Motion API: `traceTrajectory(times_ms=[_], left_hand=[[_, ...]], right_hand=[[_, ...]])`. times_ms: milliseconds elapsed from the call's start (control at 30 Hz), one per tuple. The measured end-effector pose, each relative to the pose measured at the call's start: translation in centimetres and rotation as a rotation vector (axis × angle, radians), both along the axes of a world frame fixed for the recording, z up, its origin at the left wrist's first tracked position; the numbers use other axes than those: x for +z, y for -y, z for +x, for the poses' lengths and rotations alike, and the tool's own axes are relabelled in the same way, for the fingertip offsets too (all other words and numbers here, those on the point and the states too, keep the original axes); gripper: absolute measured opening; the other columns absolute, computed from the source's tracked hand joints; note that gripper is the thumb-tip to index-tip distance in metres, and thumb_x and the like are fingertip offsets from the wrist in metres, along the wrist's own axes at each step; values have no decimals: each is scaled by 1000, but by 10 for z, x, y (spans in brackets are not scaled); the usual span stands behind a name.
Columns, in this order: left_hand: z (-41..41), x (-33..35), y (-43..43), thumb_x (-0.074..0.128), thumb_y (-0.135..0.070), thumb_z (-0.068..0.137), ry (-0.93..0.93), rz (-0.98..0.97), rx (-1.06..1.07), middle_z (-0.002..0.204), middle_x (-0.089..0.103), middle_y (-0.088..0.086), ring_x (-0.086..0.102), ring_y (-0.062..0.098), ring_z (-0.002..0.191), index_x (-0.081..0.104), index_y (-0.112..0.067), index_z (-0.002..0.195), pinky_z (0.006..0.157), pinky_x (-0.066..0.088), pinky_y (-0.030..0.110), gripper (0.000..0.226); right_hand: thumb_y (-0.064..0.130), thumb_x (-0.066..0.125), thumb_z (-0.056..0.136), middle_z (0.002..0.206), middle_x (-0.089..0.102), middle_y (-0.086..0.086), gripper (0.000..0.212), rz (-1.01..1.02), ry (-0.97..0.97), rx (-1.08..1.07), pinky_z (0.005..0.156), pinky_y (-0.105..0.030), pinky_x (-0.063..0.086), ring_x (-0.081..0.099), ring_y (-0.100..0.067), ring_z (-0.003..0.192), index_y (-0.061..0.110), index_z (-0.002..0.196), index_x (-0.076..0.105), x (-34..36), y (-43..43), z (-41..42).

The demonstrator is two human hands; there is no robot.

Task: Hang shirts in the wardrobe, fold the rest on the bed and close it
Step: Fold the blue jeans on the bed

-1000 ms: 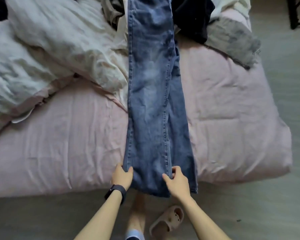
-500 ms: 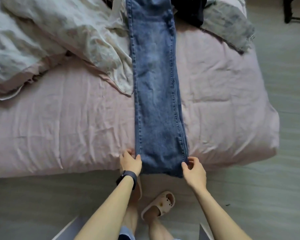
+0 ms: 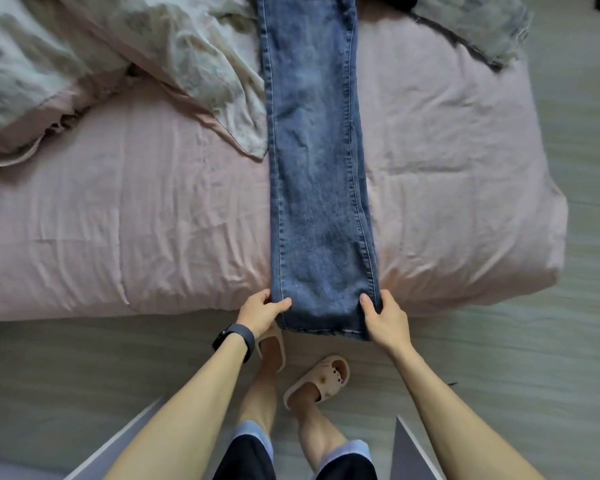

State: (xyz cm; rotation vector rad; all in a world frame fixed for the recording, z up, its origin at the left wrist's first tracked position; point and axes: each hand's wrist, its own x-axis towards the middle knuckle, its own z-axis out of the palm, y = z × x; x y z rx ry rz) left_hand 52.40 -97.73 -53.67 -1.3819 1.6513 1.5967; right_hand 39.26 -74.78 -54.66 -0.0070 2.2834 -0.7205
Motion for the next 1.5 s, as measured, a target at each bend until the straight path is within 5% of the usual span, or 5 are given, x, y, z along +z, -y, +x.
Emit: traceTrajectory(times_ms=[333,867,1167,1333,1500], left_hand=[[31,65,-32,59,-39,98,20,-296,-20,85,69,12,63,30,82,65,-6,90,70,43,36,34],[52,218,-36,53,-29,100,22,-179,74,71,57,5,51,24,67,57,-13,71,61,36,32,33],[91,244,-36,53,-45,95,173,-340,-176,54,43,2,44,24,56,39,-17,53,53,29,33,53],[94,245,-23,65,-44,89,219,-188,-88,101,69,14,64,31,88,69,-1,101,72,47,36,45],[64,261,-13,58,-10,95,-49,-143,193,108,60,1,52,15,73,59,-18,128,61,44,28,34]], right_hand=[[46,61,96,63,64,8,41,-76,48,-116,58,-11,39,59,-8,66,18,66,62,64,-21,22],[29,52,101,108,70,-13,27,-44,11,-39,85,-37,44,61,-35,105,9,113,65,197,-26,62],[40,38,104,92,72,-25,52,112,137,128,73,-37,49,67,-38,89,3,79,64,237,-33,69],[21,54,93,66,59,-15,23,48,273,-29,54,-33,46,64,-31,57,6,77,57,241,-33,79],[-2,55,91,68,56,-9,20,-408,375,-519,36,-18,35,44,-12,39,15,102,60,267,-8,52]])
